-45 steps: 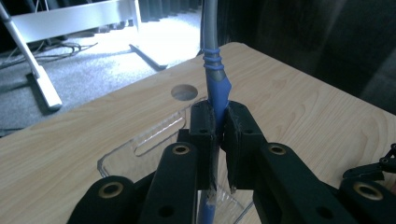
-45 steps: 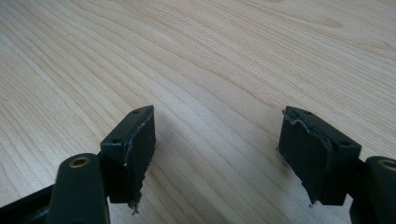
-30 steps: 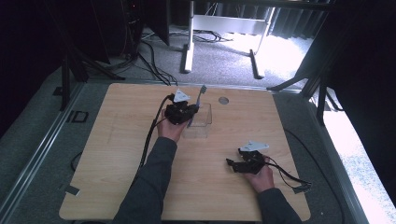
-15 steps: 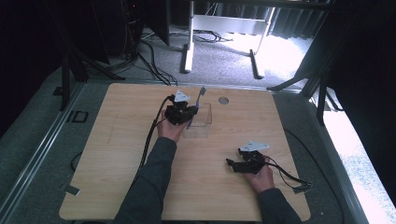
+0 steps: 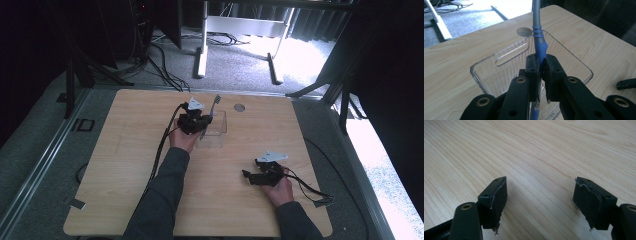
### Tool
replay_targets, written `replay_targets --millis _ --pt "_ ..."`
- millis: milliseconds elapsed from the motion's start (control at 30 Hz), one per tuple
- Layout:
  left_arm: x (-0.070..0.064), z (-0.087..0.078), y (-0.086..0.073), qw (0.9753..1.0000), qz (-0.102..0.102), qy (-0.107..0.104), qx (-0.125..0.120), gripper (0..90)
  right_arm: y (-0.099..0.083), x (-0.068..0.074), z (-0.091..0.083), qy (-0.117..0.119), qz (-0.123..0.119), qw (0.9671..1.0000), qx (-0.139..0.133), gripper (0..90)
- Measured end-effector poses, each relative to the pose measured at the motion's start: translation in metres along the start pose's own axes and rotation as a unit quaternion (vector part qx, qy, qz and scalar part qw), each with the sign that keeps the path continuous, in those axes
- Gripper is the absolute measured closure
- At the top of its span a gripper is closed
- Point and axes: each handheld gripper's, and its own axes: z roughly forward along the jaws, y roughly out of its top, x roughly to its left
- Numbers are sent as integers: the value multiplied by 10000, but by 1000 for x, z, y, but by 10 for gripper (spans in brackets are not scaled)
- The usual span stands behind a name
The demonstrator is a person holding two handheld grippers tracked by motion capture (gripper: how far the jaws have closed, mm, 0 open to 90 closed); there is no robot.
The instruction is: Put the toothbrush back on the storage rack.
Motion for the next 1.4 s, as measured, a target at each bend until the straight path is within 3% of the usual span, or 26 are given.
replay_targets --millis 400,1033,1233,1400 --pt "1 3 -2 9999 21 19 136 823 0 0 0 0 -7 10000 2 269" --pt "-5 7 -5 9977 363 174 545 811 0 0 0 -2 -5 10000 0 269" --pt "-7 7 -8 9978 364 66 558 732 0 0 0 -1 -7 10000 2 269" --pt "-6 3 -9 9987 304 8 416 624 0 0 0 -2 -7 10000 1 269"
